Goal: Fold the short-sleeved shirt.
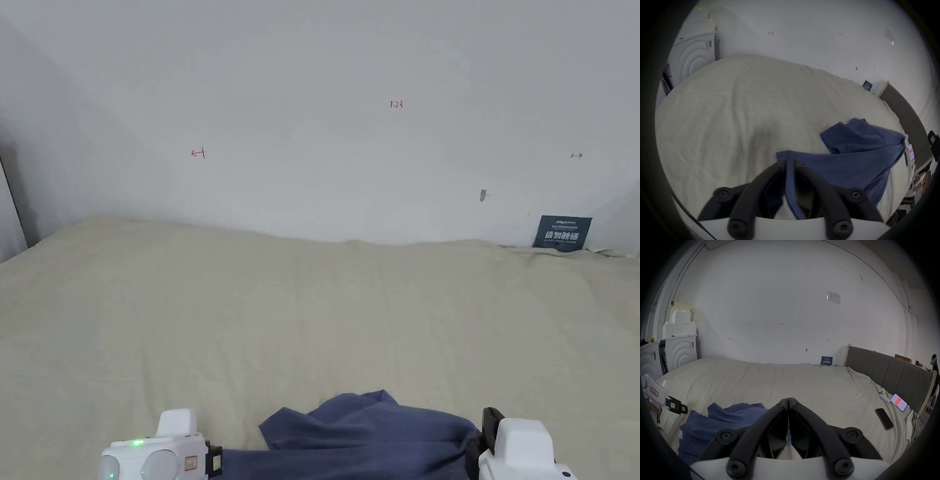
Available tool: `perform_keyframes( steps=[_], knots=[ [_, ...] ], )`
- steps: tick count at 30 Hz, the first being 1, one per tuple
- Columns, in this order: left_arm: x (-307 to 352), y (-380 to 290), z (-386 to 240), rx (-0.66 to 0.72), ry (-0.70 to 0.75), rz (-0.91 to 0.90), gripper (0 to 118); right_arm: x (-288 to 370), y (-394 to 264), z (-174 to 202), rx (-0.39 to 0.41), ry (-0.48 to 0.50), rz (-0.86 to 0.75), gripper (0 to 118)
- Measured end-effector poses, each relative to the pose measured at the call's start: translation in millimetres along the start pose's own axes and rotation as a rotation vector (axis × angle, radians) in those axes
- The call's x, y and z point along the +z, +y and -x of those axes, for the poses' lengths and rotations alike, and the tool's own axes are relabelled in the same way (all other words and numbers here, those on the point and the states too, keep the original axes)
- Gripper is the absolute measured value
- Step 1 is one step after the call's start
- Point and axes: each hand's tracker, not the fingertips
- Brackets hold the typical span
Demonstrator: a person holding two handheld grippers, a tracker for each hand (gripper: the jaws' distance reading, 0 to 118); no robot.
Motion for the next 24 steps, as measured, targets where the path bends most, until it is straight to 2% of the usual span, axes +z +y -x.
perform_keyframes(
  steps=[2,3,4,10,13,18,19,24],
  knots=[
    [-13.2,2.3,-4.8,-0.035,0.021,0.044,52,-0.6,-2.3,-0.1,0.003,-0.002,0.006,0],
    [17.3,-8.5,-22.0,-0.057,0.035,0.056,59,-1.5,-3.4,-0.4,0.007,-0.002,0.012,0],
    [14.1,-9.4,-26.0,-0.071,0.064,0.084,63,-2.3,-4.6,-0.6,0.009,-0.003,0.016,0],
    [23.3,-10.7,-46.3,-0.154,0.119,0.089,63,-5.3,-12.2,-1.9,0.022,-0.002,0.036,0],
    [28.9,-14.8,-52.3,-0.191,0.118,0.075,50,-6.4,-16.2,-2.4,0.023,-0.002,0.044,0],
    [43.0,-25.1,-69.0,-0.284,0.108,0.058,2,-7.3,-20.6,-2.0,0.018,0.0,0.054,0],
    [21.4,-14.3,-55.4,-0.287,0.101,0.067,0,-7.0,-21.2,-2.0,0.018,0.002,0.055,0],
    [36.9,-10.7,-37.8,-0.232,0.0,-0.015,0,-5.0,-21.4,-4.9,0.016,0.003,0.055,0]
  ],
)
